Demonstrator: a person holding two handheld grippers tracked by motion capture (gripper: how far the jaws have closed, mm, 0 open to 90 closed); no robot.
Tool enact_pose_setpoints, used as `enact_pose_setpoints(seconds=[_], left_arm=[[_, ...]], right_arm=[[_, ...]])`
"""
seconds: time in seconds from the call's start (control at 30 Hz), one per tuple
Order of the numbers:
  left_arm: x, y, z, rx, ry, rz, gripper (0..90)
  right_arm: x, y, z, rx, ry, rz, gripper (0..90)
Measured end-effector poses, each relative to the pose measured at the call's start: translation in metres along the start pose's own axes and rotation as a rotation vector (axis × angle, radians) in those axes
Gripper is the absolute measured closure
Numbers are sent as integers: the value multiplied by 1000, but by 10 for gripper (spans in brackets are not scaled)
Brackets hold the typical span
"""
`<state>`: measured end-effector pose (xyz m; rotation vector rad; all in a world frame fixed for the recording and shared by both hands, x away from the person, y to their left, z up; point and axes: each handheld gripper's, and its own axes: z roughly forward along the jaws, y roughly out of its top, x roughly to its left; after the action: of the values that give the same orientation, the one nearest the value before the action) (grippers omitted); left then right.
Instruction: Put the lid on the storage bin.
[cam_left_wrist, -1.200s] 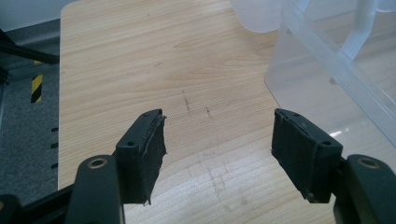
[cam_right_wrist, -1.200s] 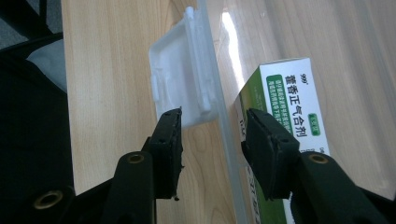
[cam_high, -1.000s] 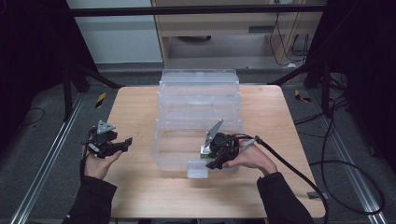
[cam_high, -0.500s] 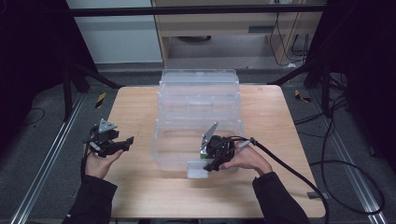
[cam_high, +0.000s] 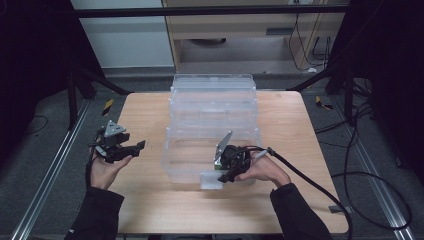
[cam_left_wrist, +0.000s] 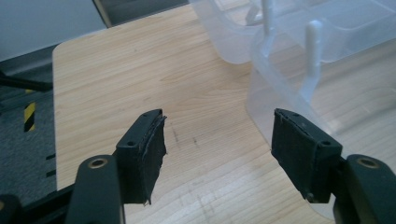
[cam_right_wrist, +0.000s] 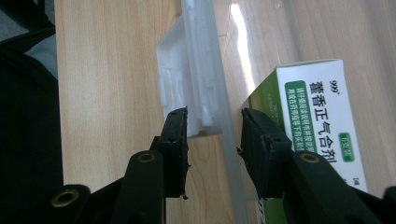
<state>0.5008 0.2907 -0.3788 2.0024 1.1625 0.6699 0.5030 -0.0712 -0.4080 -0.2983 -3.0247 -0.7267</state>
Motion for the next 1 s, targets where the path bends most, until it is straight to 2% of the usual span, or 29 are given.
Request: enact_pose_setpoints(seconds=[0.1, 0.23, 0.57, 0.63, 0.83, 1.0], left_arm=[[-2, 4, 0, 0, -18, 24, 342], [-2, 10, 0, -5, -41, 51, 346], [-6, 43, -6, -9, -69, 135, 353], [-7, 48, -7, -10, -68, 146, 354], [-10, 68, -10, -32, -105, 156, 361], [-14, 83, -9, -29, -137, 193, 363]], right_arm=[[0, 0, 0, -2, 14, 2, 658], [-1, 0, 0, -2, 15, 0, 658], [0, 2, 0, 11, 13, 4, 660], [0, 2, 0, 12, 13, 7, 660], [0, 2, 0, 13, 10, 1, 661], [0, 1, 0, 15, 8, -2, 661]])
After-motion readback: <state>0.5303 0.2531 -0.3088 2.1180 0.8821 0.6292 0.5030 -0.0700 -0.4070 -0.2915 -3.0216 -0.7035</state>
